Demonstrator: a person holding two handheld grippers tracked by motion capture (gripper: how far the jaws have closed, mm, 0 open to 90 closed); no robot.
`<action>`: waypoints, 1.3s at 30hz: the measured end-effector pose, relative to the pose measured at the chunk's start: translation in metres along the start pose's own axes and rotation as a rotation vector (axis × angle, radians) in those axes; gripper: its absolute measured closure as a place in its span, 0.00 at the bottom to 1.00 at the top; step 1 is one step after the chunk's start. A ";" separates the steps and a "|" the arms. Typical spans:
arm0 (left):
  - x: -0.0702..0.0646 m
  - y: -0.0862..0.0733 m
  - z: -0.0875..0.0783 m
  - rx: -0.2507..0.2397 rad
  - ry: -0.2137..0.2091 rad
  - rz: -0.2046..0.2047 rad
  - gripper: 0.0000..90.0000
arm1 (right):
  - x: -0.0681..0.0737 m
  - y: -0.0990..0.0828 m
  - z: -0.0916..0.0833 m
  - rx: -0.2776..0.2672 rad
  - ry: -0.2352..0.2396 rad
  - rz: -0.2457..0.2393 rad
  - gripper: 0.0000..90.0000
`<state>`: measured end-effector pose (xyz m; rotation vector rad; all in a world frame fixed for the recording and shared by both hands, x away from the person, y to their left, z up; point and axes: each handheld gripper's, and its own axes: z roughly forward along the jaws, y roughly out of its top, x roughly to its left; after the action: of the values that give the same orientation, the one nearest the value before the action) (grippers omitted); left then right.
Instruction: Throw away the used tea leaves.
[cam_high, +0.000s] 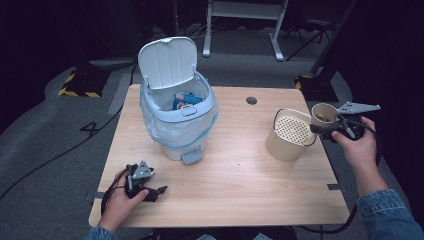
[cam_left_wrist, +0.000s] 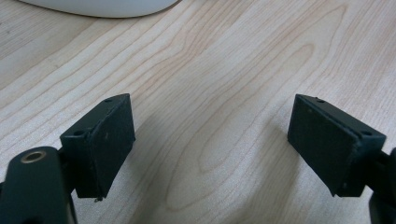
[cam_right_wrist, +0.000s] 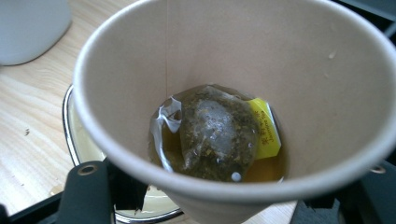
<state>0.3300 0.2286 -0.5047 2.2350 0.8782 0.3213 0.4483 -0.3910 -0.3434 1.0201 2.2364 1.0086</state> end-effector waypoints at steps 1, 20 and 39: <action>0.000 0.000 0.000 0.000 0.000 0.000 0.17 | -0.002 0.000 0.001 0.002 0.008 -0.011 0.36; -0.001 0.000 0.000 0.000 0.001 -0.003 0.17 | -0.014 0.014 0.008 0.046 -0.005 -0.250 0.36; 0.000 0.000 0.000 0.000 0.002 -0.002 0.17 | 0.003 0.033 0.018 0.181 -0.233 -0.688 0.36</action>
<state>0.3297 0.2283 -0.5047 2.2341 0.8807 0.3226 0.4730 -0.3657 -0.3290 0.3422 2.2465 0.3724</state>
